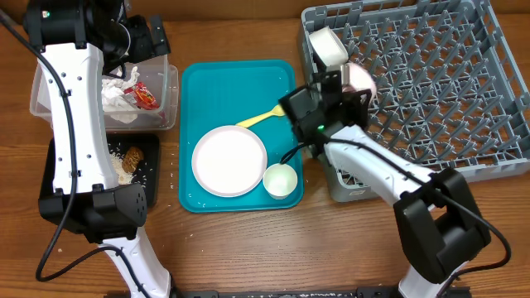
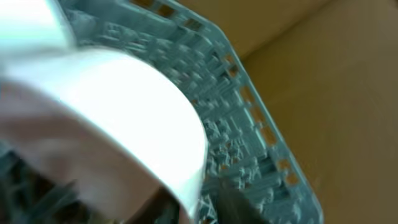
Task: Sort waste into correct bins and load items into the dishwasher
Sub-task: 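Open the right gripper and withdraw it from the rack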
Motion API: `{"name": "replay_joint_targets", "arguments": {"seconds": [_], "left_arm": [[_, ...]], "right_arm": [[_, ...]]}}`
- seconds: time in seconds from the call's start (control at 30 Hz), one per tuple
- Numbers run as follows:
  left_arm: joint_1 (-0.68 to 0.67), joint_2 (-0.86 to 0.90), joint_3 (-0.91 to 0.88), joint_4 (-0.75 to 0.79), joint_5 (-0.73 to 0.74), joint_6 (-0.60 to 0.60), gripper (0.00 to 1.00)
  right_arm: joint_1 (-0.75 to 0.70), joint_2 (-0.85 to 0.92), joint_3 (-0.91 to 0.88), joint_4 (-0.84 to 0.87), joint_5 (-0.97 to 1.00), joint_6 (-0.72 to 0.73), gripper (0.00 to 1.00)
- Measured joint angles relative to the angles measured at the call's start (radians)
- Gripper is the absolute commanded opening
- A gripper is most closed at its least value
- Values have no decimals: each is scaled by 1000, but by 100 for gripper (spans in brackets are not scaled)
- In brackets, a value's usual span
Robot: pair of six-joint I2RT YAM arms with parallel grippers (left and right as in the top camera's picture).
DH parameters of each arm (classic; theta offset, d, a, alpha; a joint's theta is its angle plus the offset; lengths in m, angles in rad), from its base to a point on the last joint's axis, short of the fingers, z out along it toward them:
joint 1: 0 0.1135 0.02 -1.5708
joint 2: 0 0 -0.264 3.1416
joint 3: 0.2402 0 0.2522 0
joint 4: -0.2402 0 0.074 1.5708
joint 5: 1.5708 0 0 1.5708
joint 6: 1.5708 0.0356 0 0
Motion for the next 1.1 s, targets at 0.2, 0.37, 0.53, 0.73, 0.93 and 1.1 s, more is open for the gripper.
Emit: {"name": "replay_joint_targets", "arguments": {"seconds": [0.2,0.37,0.53,0.73,0.93,1.1], "left_arm": [[0,0,0,-1,0,0,100],[0,0,0,0,0,0,100],[0,0,0,-2,0,0,100],[0,0,0,-27,19,21,98],[0,-18,0,-66,52,67,97],[-8,-101,0,-147,56,84,97]], "right_arm": [[103,0,0,24,-11,-2,71],[153,0,10,24,-11,-3,78],[177,-46,62,21,-32,3,82],[178,-255,111,21,-151,3,83],[178,-494,132,-33,-377,9,89],[177,-547,134,-128,-557,44,89]]}}
